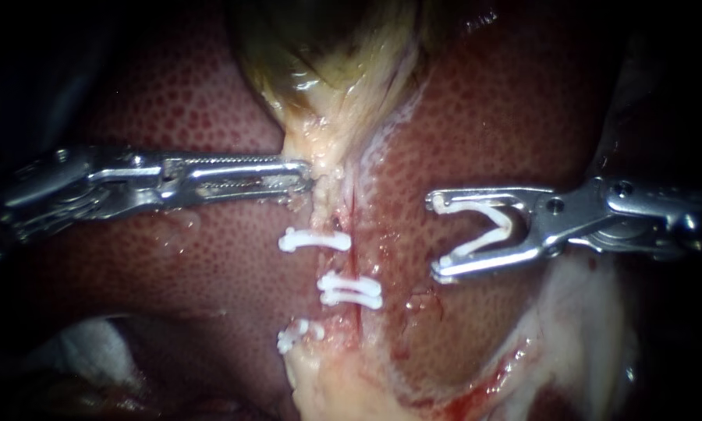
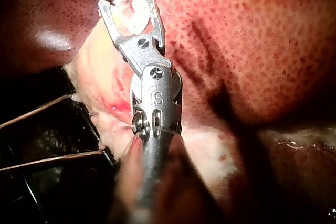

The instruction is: Clipping third clip right tube

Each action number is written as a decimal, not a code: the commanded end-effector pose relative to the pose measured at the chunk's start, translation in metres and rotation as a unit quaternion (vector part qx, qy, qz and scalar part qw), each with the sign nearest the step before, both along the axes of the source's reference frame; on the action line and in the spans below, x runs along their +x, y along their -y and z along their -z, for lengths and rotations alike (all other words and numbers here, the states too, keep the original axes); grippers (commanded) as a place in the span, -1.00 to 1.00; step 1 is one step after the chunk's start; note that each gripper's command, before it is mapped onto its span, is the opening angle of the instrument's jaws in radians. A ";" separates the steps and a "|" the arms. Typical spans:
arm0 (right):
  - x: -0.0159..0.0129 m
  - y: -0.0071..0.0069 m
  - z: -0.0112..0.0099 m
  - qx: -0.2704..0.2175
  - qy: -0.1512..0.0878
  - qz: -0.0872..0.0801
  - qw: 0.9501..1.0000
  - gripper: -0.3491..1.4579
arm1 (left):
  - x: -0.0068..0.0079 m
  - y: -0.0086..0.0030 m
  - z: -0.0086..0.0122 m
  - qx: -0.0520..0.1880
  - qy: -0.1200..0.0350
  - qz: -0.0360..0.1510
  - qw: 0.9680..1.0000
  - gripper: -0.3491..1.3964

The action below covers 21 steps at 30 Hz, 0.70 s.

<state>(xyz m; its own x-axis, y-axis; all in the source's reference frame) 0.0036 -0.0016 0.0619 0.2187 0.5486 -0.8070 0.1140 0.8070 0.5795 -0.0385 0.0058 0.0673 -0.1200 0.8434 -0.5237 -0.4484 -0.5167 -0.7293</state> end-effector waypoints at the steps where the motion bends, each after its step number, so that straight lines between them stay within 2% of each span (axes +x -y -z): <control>1: 0.0000 0.0000 0.0000 0.000 0.000 0.000 1.000 -0.07 | 0.0000 0.0000 0.0000 0.000 0.000 0.000 1.000 -1.00; 4: 0.0000 0.0000 0.0000 -0.003 -0.001 0.000 1.000 -0.07 | 0.0003 -0.0001 0.0001 0.000 0.001 -0.001 1.000 -1.00; 7: 0.0000 0.0000 0.0000 -0.003 -0.001 0.000 1.000 -0.07 | 0.0012 -0.0005 0.0006 0.003 0.003 -0.004 1.000 -1.00; 12: 0.0000 0.0000 0.0000 -0.006 0.000 0.002 1.000 -0.07 | 0.0039 -0.0021 0.0027 -0.002 -0.008 0.002 1.000 -1.00; 17: 0.0000 0.0000 0.0000 -0.009 -0.001 0.002 1.000 -0.07 | 0.0066 -0.0036 0.0054 -0.018 -0.009 0.012 1.000 -1.00; 21: 0.0000 0.0000 0.0000 -0.009 0.000 0.003 1.000 -0.07 | 0.0080 -0.0042 0.0069 -0.026 -0.008 0.019 0.999 -1.00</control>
<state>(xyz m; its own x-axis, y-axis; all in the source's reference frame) 0.0037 -0.0016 0.0619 0.2222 0.5323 -0.8169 0.1185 0.8169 0.5645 -0.0302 0.0100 0.0602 -0.0993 0.8194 -0.5645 -0.4816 -0.5360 -0.6933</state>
